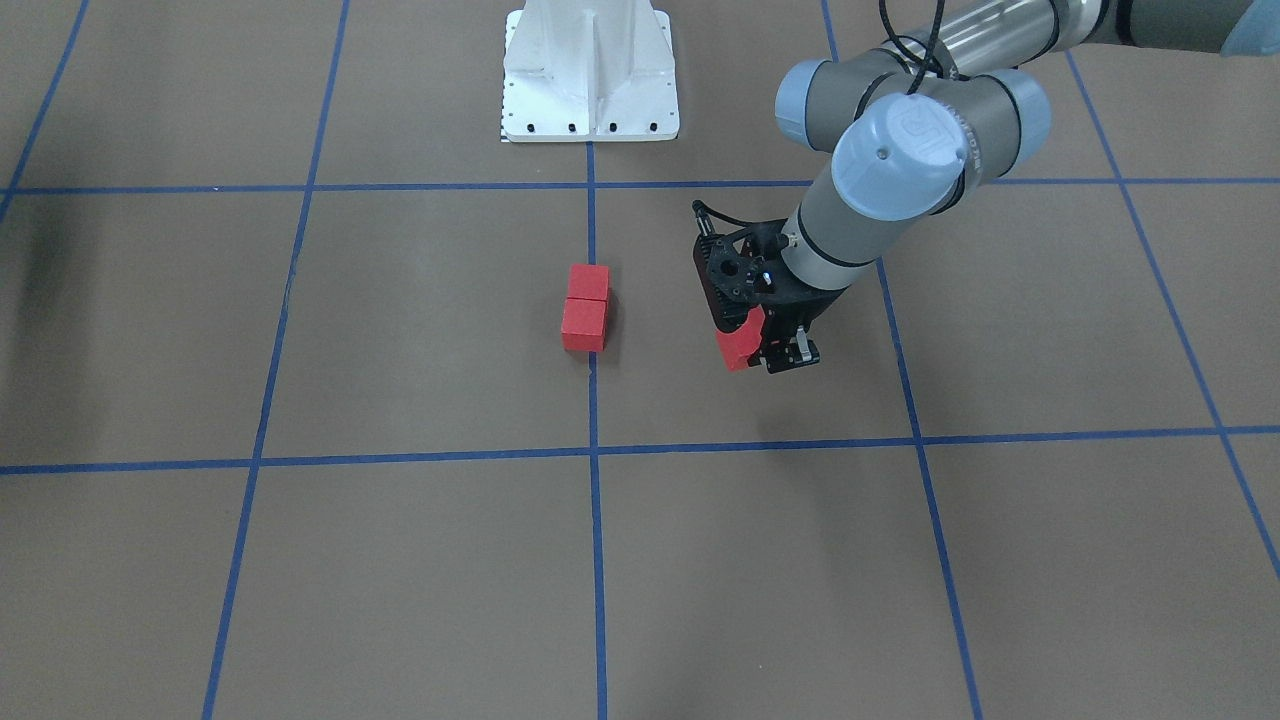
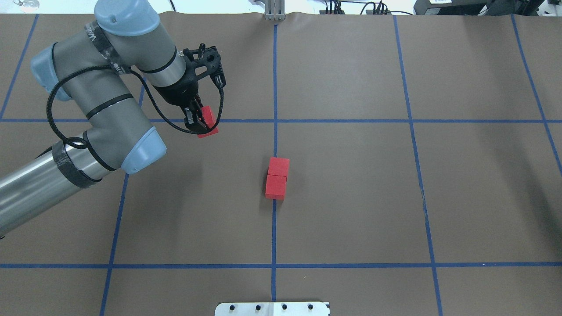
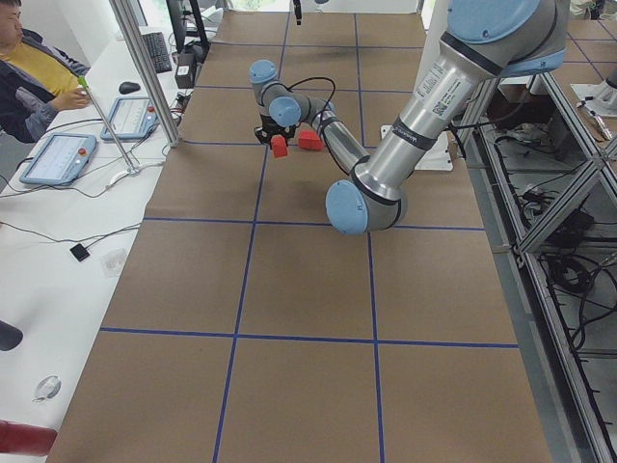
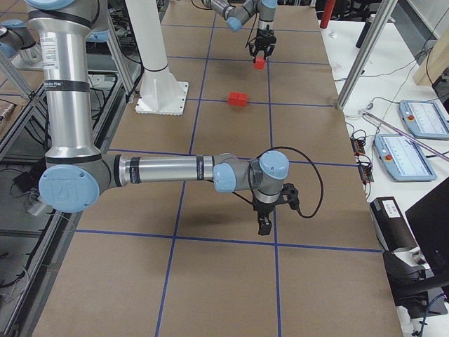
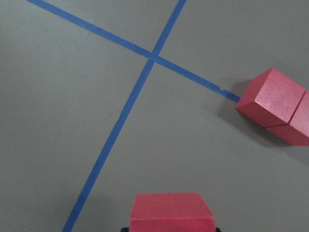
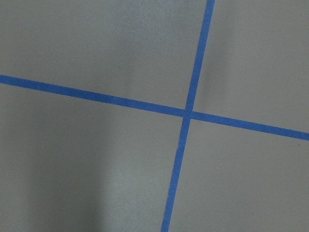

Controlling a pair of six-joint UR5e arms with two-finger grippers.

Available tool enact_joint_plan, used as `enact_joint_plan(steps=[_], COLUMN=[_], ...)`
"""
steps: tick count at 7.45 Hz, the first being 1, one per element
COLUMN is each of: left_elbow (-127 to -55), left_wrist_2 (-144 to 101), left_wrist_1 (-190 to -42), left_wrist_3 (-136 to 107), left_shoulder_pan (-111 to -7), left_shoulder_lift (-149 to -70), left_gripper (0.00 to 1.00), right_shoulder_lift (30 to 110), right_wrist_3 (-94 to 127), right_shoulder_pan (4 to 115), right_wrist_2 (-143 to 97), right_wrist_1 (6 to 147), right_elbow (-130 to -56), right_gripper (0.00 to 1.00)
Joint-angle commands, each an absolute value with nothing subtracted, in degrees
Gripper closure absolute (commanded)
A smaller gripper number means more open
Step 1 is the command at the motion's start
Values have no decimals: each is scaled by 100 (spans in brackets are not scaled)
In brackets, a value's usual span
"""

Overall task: Form red blocks into L shape at center
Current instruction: 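Carry the cube with the left gripper next to the two-cube column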

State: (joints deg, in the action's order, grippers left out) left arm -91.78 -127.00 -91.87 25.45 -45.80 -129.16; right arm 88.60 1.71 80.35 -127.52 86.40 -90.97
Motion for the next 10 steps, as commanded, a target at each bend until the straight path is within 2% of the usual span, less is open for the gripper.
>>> enact_joint_plan(steps=[1, 4, 10], left_elbow=[-9210, -9141, -8571], left_wrist_2=[-11818, -11453, -11268], left_wrist_1=[-9246, -9246, -9343], left_wrist_3=[3799, 3788, 3279], left_shoulder_pan=[-4221, -3711, -3147], left_shoulder_lift=[-13094, -13192, -13612], left_gripper=[100, 100, 100], right_shoulder_lift=[9025, 9105, 9123], right_wrist_3=[10, -536, -527], right_shoulder_pan=[8252, 8964, 8947], right_wrist_2=[-12762, -12858, -12885], right_wrist_1=[8631, 8745, 8842], right_elbow=[-9140, -9350, -9343], right_gripper=[0, 0, 0])
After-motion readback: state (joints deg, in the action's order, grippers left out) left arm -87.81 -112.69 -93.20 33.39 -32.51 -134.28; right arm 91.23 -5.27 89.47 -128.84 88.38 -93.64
